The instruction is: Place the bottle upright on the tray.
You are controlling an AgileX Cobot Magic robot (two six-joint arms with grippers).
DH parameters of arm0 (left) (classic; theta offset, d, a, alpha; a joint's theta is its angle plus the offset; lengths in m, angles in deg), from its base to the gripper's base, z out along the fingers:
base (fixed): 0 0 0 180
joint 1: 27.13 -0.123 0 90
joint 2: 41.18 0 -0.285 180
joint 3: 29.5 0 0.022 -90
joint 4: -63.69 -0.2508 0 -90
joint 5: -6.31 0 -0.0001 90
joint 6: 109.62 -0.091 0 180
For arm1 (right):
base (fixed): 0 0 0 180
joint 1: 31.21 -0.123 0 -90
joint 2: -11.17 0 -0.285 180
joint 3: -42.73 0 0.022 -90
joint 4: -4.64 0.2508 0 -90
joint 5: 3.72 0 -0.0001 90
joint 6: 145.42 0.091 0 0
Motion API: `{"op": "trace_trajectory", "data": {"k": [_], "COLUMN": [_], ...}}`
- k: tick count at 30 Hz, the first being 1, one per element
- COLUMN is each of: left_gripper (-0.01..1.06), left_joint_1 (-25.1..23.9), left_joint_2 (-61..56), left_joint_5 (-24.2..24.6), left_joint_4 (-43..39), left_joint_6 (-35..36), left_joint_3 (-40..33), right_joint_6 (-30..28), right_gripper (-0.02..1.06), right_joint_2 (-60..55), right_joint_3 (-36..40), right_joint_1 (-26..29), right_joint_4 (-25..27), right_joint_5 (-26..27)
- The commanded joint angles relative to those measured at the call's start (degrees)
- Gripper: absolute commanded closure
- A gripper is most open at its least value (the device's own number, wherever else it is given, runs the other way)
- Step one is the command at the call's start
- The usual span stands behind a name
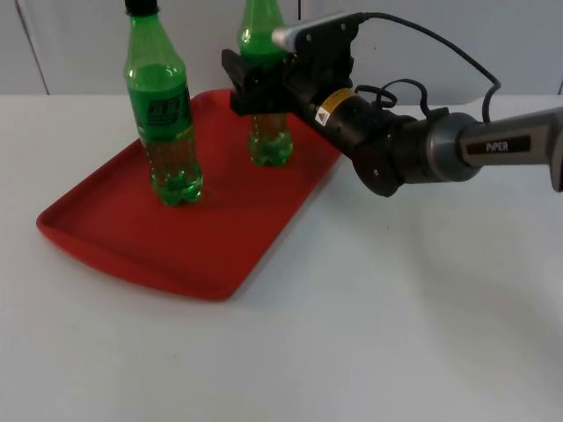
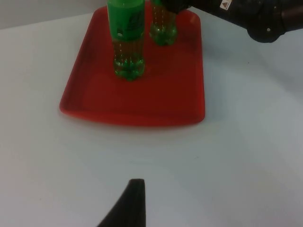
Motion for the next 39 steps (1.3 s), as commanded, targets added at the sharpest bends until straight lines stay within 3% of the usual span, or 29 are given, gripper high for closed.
{"op": "trace_trajectory", "data": {"k": [1, 7, 11, 16, 19, 24, 39], "left_gripper": [0.0, 0.0, 0.0, 0.0, 0.0, 0.0, 0.0], "left_joint_1": [0.4, 0.4, 0.4, 0.4, 0.4, 0.4, 0.4], "left_joint_2": [-0.2, -0.2, -0.2, -0.2, -0.2, -0.2, -0.2], "left_joint_5": [0.1, 0.1, 0.1, 0.1, 0.1, 0.1, 0.1], "left_joint_4": [0.4, 0.4, 0.4, 0.4, 0.4, 0.4, 0.4], "left_joint_6": [0.3, 0.3, 0.3, 0.3, 0.3, 0.3, 0.3], "left_joint_3": [-0.3, -0.3, -0.3, -0.3, -0.3, -0.3, -0.3], "right_joint_6": [-0.4, -0.4, -0.4, -0.4, 1.2, 3.6, 4.7], "right_gripper": [0.31, 0.3, 0.02, -0.01, -0.01, -0.01, -0.01], "right_joint_2": [0.5, 0.5, 0.8, 1.8, 2.6, 5.6, 11.9], "right_joint_3": [-0.5, -0.5, -0.5, -0.5, -0.5, -0.5, -0.1], "right_joint_1": [-0.4, -0.4, -0.4, -0.4, -0.4, -0.4, -1.9], "right_joint_4": [-0.2, -1.3, -6.6, -6.6, -5.3, -5.0, -5.0], "right_joint_5": [0.1, 0.1, 0.1, -0.3, -3.9, -18.4, -39.9]}}
